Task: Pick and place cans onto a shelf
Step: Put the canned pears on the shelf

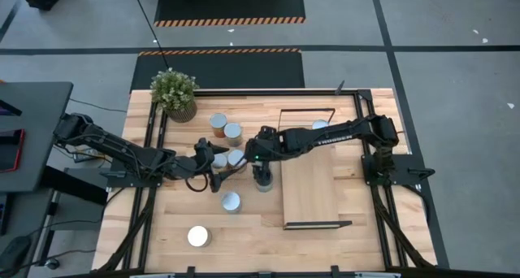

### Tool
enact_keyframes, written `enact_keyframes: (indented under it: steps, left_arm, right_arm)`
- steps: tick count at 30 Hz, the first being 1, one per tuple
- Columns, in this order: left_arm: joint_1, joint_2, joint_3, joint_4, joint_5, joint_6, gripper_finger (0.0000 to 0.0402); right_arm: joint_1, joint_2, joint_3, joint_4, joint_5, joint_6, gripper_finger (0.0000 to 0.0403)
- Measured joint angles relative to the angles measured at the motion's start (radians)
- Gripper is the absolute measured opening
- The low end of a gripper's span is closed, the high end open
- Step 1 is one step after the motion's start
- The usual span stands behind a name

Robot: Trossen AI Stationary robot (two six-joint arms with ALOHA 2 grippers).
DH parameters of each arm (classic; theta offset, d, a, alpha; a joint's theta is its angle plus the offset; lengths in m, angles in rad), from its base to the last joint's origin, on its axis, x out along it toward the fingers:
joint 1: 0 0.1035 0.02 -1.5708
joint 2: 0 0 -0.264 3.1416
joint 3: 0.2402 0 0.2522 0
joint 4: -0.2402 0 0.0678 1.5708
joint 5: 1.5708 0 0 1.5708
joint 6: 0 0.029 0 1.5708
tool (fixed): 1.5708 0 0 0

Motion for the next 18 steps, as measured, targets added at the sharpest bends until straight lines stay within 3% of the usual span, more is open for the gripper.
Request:
enact_keyframes:
  steps: [8, 18]
  left_arm:
    - [0.0, 0.0, 0.0, -0.001, 0.0, 0.0, 0.0396]
    - [0.0, 0.0, 0.0, -0.005, 0.0, 0.006, 0.0396]
  right_arm:
    - [-0.032, 0.0, -0.002, -0.005, -0.035, 0.011, 0.0391]
    - [-0.063, 0.0, -0.12, 0.101, -0.068, 0.013, 0.0391]
